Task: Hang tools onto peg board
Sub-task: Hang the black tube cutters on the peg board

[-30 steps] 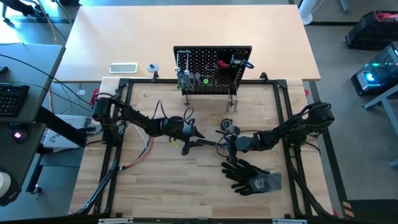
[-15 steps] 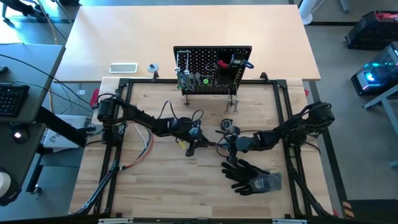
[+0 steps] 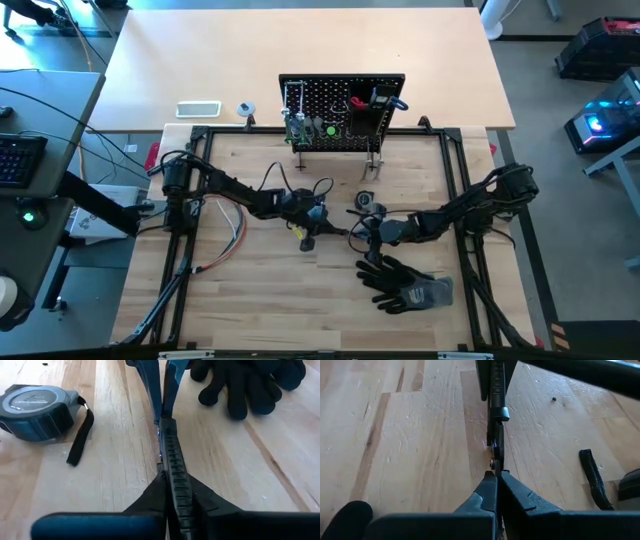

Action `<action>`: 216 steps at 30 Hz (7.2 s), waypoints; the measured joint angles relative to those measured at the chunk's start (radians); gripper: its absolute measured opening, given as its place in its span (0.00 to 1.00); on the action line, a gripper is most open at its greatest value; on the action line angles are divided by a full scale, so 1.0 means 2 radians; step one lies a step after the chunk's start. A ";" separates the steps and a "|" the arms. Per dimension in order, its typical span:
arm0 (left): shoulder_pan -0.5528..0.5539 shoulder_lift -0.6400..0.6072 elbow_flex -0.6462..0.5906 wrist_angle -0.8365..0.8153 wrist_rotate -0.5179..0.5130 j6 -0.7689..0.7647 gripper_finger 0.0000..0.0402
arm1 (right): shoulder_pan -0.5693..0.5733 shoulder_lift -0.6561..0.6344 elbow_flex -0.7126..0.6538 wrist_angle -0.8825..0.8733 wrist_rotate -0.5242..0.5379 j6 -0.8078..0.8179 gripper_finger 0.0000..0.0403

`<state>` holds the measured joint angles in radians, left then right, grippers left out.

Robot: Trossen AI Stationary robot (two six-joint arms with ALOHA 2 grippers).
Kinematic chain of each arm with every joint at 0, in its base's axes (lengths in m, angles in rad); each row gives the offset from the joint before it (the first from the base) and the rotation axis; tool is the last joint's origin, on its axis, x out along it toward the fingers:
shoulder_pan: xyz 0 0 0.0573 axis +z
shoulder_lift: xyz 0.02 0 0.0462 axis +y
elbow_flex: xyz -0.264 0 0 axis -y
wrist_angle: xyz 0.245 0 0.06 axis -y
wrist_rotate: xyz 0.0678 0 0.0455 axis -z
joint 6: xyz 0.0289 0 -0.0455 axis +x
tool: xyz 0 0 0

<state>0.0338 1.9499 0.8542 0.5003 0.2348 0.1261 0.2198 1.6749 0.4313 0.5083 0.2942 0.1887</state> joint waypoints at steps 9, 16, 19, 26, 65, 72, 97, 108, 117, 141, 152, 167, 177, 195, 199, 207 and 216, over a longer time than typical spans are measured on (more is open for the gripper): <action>-0.001 -0.002 0.000 -0.002 -0.006 0.014 0.05 | 0.000 0.000 0.000 -0.001 -0.009 0.006 0.04; -0.004 -0.026 -0.002 -0.044 -0.009 0.031 0.05 | -0.001 -0.012 0.000 -0.014 -0.042 0.011 0.09; -0.006 -0.043 -0.002 -0.067 -0.014 0.041 0.05 | 0.000 -0.034 -0.002 -0.032 -0.045 0.008 0.14; -0.016 -0.079 -0.002 -0.112 -0.018 0.050 0.05 | -0.001 -0.113 -0.002 -0.097 -0.040 0.010 0.30; -0.044 -0.104 0.093 -0.241 -0.049 0.051 0.04 | 0.000 -0.170 0.072 -0.158 -0.078 0.010 0.45; -0.034 -0.104 0.052 -0.116 -0.048 0.026 0.04 | 0.005 -0.227 0.111 -0.287 -0.022 0.006 0.45; -0.003 -0.079 -0.094 0.400 -0.079 -0.068 0.04 | 0.055 -0.355 0.121 -0.308 0.092 0.007 0.45; -0.004 -0.024 -0.092 0.535 -0.043 -0.113 0.04 | 0.052 -0.306 0.121 -0.185 0.074 -0.074 0.45; -0.004 -0.015 -0.068 0.535 -0.017 -0.115 0.04 | 0.025 -0.280 0.121 -0.110 0.036 -0.104 0.45; -0.005 -0.015 -0.055 0.510 -0.015 -0.108 0.06 | -0.003 -0.232 0.121 -0.003 0.017 -0.150 0.05; 0.006 -0.016 -0.061 0.490 -0.036 -0.115 0.20 | -0.005 -0.309 0.120 -0.115 0.062 -0.137 0.05; 0.044 -0.016 -0.062 0.423 -0.050 -0.124 0.45 | -0.057 -0.501 0.121 -0.309 0.202 -0.134 0.05; 0.062 -0.016 -0.062 0.414 -0.051 -0.128 0.45 | -0.224 -0.502 0.141 -0.333 0.063 -0.142 0.05; 0.062 -0.017 -0.062 0.400 -0.044 -0.145 0.45 | -0.386 -0.389 0.246 -0.387 -0.116 -0.187 0.05; 0.062 -0.017 -0.062 0.398 -0.044 -0.145 0.45 | -0.388 -0.371 0.244 -0.374 -0.118 -0.194 0.05; 0.062 -0.017 -0.062 0.385 -0.044 -0.145 0.45 | -0.388 -0.373 0.244 -0.361 -0.118 -0.200 0.05; 0.062 -0.017 -0.062 0.384 -0.044 -0.145 0.45 | -0.392 -0.377 0.245 -0.353 -0.108 -0.211 0.05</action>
<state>0.1577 1.9167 0.7300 1.2678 0.1471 -0.1638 -0.5649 0.9215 0.9207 -0.1974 0.0780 -0.2340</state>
